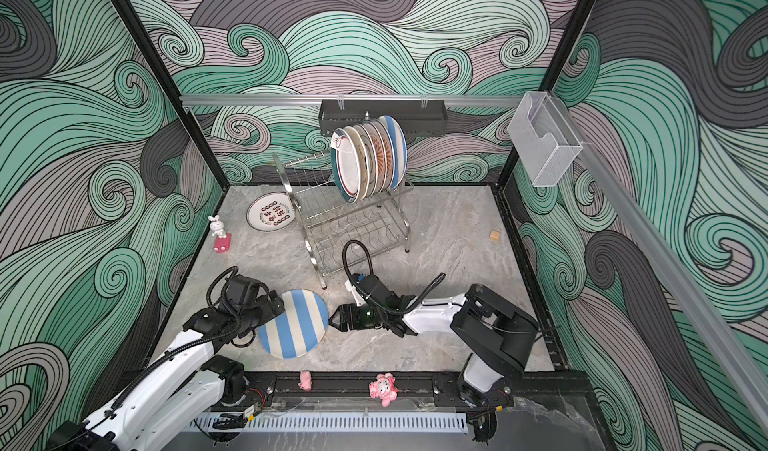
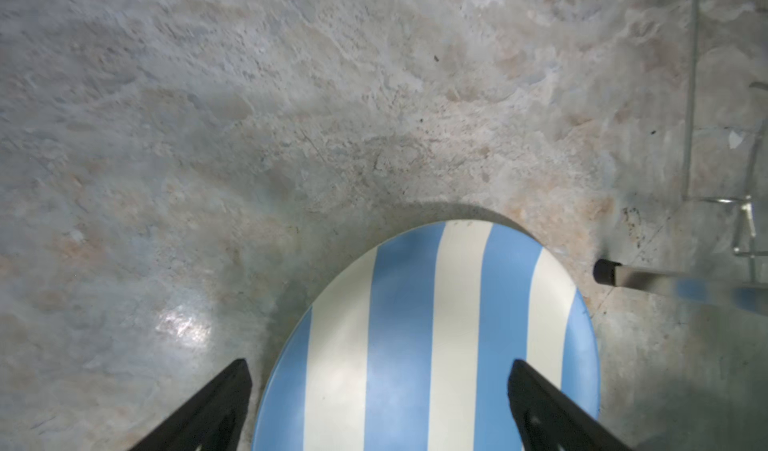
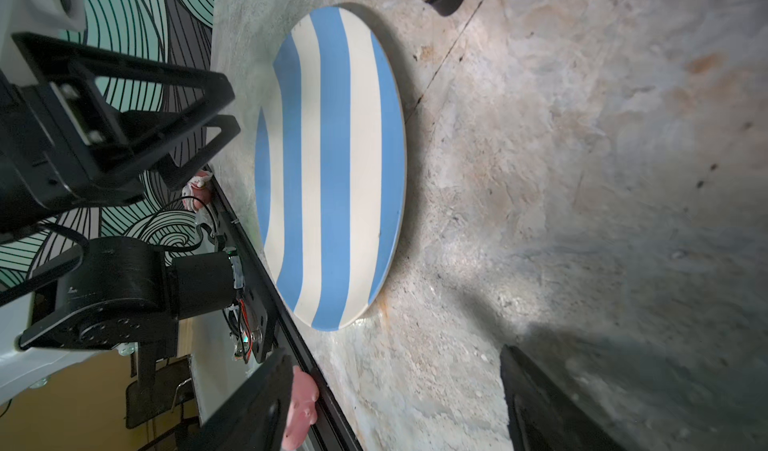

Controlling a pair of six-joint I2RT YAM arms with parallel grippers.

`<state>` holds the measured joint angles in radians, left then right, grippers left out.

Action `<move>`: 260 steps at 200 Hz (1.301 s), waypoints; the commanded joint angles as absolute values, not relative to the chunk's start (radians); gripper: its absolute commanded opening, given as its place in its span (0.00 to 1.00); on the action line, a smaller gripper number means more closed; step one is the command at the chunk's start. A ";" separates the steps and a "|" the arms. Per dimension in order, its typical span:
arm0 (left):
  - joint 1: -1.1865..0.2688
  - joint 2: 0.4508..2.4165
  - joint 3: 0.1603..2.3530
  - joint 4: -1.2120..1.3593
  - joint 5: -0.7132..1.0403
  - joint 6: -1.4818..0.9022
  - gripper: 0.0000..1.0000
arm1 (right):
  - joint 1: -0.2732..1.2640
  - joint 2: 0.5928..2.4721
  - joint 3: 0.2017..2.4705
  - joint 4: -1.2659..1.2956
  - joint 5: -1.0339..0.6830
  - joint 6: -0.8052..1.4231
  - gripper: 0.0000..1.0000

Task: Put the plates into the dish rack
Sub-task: 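Move the right gripper to the striped plate while the left gripper holds it, then grip the striped plate rim with the right gripper and tilt it upright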

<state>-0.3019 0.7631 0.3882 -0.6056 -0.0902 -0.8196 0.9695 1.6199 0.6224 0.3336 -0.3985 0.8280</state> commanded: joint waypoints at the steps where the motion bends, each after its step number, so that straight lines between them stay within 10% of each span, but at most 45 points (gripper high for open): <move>1: -0.290 0.756 0.391 -0.578 -0.032 -0.808 0.99 | 0.974 1.664 0.653 0.389 -0.396 0.864 0.78; 137: -0.290 0.764 0.305 -0.559 0.035 -0.815 0.99 | 0.976 1.865 0.761 0.463 -0.491 0.940 0.65; 260: -0.290 0.690 0.242 -0.564 0.051 -0.829 0.99 | 0.989 1.930 0.793 0.586 -0.494 1.019 0.32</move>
